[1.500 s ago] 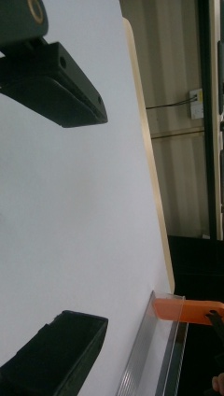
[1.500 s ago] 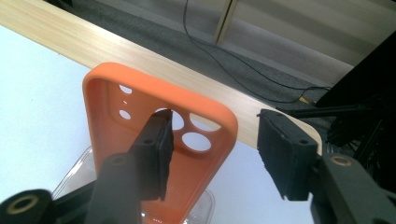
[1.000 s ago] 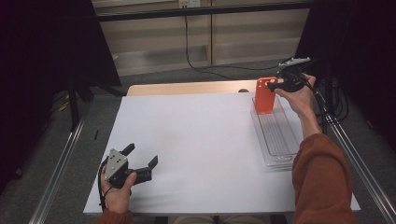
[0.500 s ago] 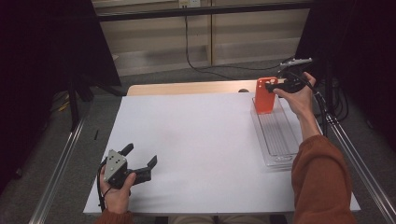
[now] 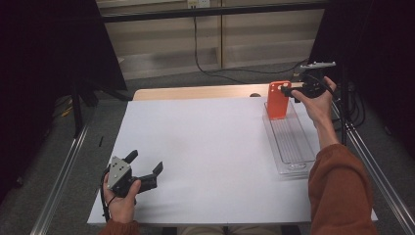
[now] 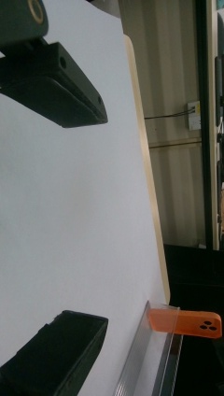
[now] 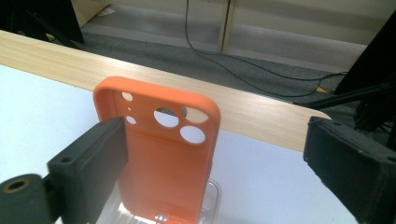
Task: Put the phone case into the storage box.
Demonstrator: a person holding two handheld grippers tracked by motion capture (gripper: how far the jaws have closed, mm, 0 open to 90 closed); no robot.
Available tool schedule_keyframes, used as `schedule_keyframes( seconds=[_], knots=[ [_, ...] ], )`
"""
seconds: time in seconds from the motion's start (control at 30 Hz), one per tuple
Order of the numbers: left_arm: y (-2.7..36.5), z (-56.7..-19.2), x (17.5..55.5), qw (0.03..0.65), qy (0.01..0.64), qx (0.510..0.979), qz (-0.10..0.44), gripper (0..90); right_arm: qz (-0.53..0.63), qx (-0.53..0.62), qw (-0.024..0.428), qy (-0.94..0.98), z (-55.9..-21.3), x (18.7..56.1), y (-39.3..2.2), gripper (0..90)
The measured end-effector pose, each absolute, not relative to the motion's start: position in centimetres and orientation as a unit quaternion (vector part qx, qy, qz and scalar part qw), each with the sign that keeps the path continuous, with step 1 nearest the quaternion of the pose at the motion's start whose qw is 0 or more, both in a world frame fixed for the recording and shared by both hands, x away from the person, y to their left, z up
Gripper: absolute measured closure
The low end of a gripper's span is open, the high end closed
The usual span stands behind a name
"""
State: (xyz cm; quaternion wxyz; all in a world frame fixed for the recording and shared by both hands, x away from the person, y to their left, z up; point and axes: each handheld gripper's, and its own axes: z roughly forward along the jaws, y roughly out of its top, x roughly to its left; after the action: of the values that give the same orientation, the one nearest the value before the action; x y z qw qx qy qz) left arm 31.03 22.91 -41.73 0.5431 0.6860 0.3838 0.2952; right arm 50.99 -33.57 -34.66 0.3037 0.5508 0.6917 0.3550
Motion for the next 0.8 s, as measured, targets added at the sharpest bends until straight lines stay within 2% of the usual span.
schedule_keyframes(
  seconds=[0.2, 0.47, 0.6, 0.8],
  knots=[
    [23.0, -41.7, 30.9, 0.542, 0.384, 0.686, 0.297, 3.9, 0.372, 0.565, 0.292, 0.676, -34.9, 50.5, -33.9, 6.1],
    [23.1, -41.8, 30.8, 0.542, 0.383, 0.687, 0.295, 3.9, 0.386, 0.564, 0.304, 0.663, -35.5, 49.7, -33.4, 8.2],
    [23.1, -41.7, 30.7, 0.548, 0.382, 0.683, 0.296, 3.9, 0.386, 0.560, 0.329, 0.655, -35.6, 49.3, -33.1, 10.2],
    [23.1, -41.6, 30.6, 0.547, 0.383, 0.682, 0.297, 3.9, 0.404, 0.556, 0.327, 0.648, -35.7, 48.5, -32.9, 9.1]
  ],
)
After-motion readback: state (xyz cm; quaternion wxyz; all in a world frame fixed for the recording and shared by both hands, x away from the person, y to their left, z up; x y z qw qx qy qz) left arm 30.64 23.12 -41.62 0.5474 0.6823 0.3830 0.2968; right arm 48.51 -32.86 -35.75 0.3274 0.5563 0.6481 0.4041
